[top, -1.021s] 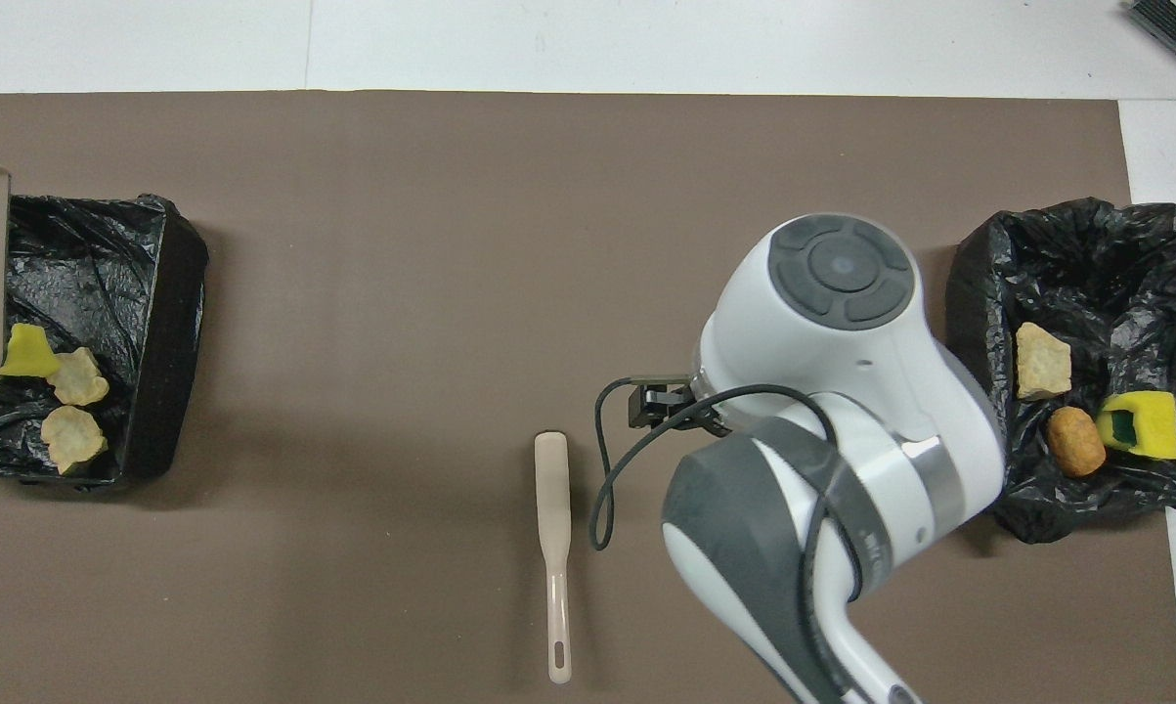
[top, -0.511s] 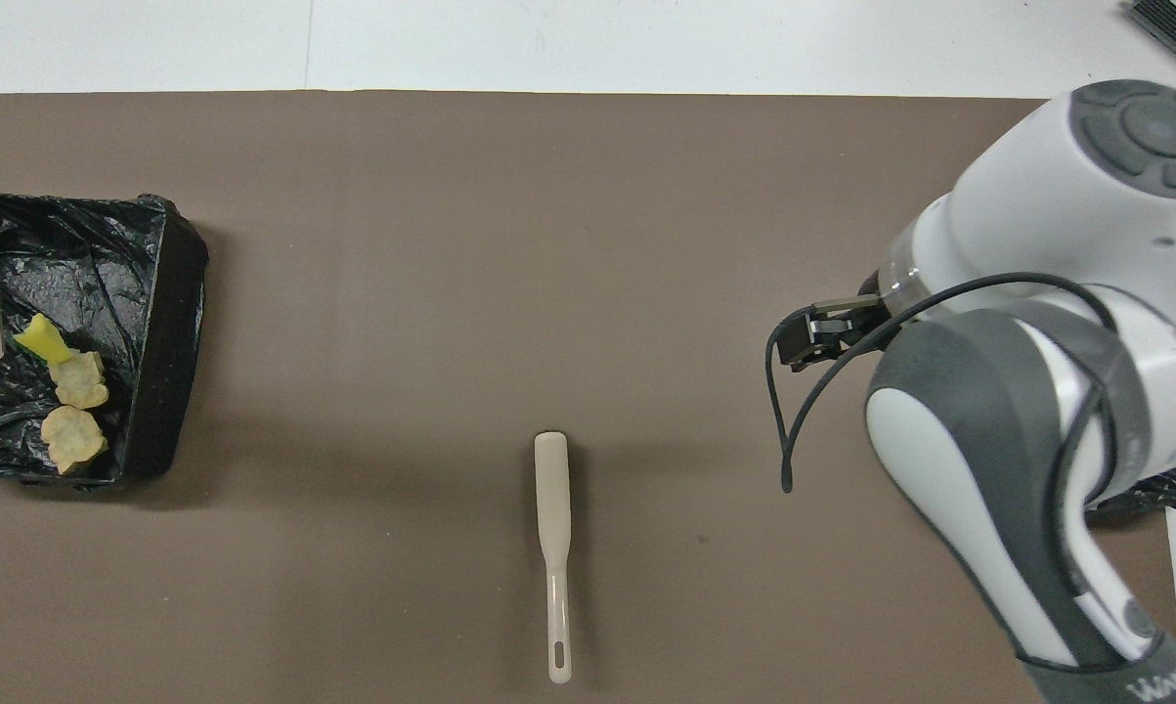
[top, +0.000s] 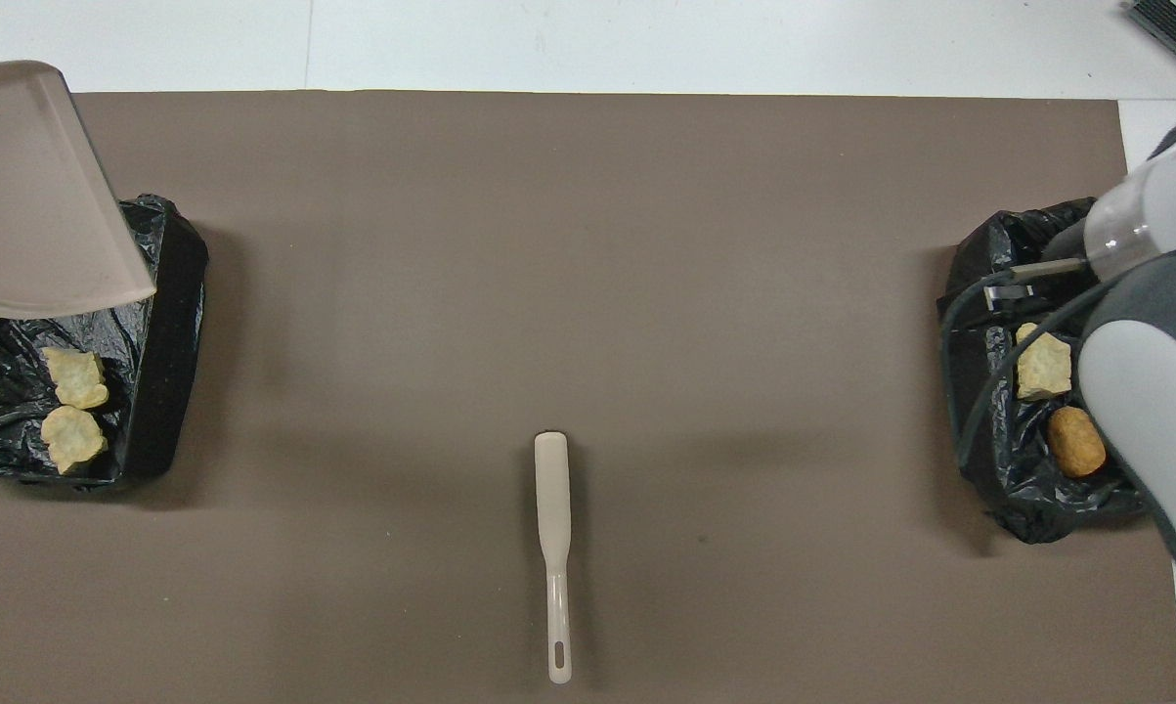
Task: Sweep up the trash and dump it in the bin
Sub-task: 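Lift the empty dustpan from the bin with the left gripper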
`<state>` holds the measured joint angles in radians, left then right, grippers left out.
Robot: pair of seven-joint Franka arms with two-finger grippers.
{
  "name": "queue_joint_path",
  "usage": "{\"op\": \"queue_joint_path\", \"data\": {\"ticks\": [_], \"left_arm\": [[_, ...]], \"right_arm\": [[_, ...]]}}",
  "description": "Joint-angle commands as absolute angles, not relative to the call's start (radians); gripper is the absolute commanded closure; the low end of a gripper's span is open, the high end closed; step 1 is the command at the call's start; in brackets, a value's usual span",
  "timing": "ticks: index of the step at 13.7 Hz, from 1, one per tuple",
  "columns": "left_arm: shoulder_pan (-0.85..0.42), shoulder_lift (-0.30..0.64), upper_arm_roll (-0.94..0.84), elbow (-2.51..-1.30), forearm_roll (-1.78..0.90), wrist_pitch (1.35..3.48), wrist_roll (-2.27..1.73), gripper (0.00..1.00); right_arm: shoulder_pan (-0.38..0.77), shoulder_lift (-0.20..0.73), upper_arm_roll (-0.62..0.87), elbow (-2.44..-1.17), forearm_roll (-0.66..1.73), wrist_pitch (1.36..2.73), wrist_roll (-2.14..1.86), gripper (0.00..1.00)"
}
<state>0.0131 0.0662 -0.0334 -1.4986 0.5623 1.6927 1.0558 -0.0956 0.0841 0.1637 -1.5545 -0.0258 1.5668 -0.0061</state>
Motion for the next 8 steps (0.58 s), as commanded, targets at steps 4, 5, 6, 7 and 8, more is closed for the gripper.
{"op": "queue_joint_path", "data": {"ticks": [4,5,6,7,8], "left_arm": [[-0.116,0.035,-0.031,-1.575,0.348,1.629,0.606,1.00],[-0.153,0.037,-0.031,-1.594,0.310,1.643,0.501,1.00],[-0.179,0.043,-0.031,-1.609,0.276,1.655,0.407,1.00],[-0.193,0.054,-0.032,-1.612,0.232,1.686,0.334,1.00],[-0.207,0.058,-0.032,-1.624,0.172,1.719,0.283,1.00]], "right_arm": [[-0.150,0.038,0.123,-1.549,-0.040,1.505,-0.038,0.00],[-0.147,0.026,0.129,-1.549,-0.037,1.505,-0.038,0.00],[-0.149,0.022,0.129,-1.549,-0.040,1.505,-0.041,0.00],[-0.149,0.020,0.129,-1.551,-0.037,1.505,-0.046,0.00],[-0.146,0.020,0.132,-1.551,-0.038,1.505,-0.051,0.00]]}}
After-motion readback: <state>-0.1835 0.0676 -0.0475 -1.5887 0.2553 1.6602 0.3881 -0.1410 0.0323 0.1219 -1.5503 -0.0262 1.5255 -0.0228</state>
